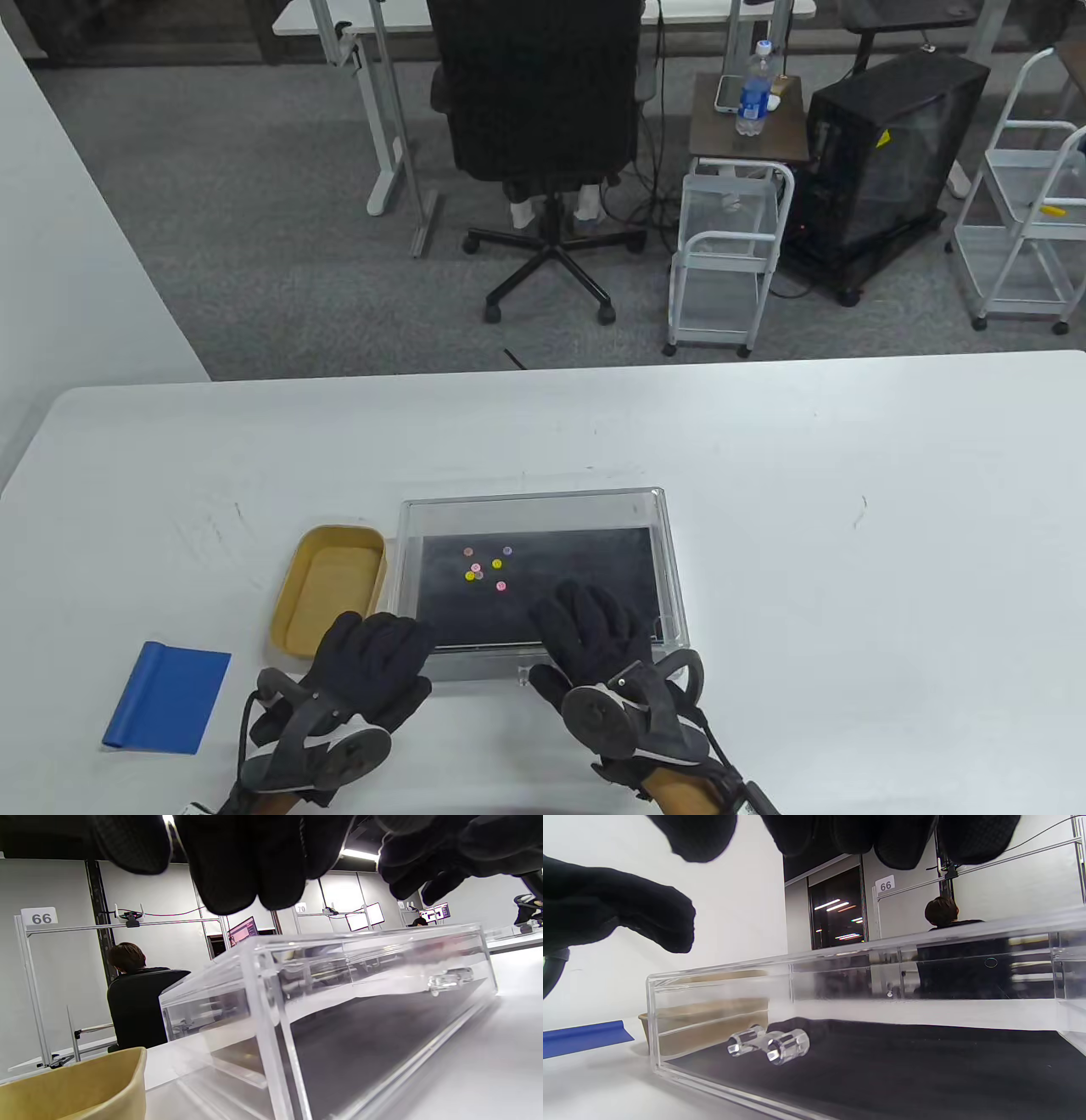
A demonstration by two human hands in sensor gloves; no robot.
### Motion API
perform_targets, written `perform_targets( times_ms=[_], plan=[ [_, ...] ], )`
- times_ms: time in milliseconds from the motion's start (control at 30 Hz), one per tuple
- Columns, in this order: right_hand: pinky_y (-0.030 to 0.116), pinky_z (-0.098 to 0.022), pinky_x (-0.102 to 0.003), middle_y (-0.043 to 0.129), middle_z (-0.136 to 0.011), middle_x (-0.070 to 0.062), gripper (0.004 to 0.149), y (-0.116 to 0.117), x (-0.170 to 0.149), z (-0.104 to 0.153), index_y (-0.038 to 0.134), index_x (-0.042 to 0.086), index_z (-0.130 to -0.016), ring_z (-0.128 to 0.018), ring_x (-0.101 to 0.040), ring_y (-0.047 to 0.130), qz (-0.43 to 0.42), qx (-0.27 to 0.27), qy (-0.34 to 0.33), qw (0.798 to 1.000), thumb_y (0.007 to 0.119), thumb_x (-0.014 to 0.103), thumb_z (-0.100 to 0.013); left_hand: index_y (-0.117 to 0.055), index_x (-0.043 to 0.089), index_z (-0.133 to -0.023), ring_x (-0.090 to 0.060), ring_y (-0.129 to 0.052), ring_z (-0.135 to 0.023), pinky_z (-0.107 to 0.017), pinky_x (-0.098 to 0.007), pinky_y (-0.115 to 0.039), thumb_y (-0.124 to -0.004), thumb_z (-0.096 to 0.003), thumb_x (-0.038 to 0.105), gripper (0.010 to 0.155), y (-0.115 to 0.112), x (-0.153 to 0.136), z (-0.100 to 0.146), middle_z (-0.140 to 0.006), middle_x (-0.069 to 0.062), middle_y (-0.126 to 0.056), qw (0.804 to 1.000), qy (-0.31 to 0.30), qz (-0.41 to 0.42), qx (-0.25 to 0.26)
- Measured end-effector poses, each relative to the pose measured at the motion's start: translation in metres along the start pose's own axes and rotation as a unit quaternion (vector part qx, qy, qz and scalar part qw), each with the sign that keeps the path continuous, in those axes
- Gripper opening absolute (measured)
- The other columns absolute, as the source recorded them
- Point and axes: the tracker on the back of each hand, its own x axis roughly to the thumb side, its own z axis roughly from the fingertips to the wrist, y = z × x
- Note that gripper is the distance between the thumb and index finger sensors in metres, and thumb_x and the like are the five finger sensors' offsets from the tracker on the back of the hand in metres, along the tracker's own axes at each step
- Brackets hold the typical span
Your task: Scrape buttons from drawer organizer into bento box
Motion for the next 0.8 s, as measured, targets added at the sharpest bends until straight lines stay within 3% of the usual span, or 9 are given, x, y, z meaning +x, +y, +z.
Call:
perform_targets(
  times_ms=[800],
  plan=[
    [0.06, -0.066, -0.069, 0.043, -0.113, -0.021, 0.066, -0.001, 0.0, 0.001, 0.046, 0.019, -0.108, -0.1, -0.049, 0.056, 0.004, -0.007, -0.005, 1.0, 0.067, 0.049, -0.053, -0.06, 0.027, -0.11, -0.028, -0.088, -0.095, -0.071, -0.06, -0.068, -0.055, -0.0562, 0.053, 0.06, 0.0, -0.009, 0.001, -0.105, -0.001, -0.078, 1.0, 0.022, 0.005, 0.007]
  ],
)
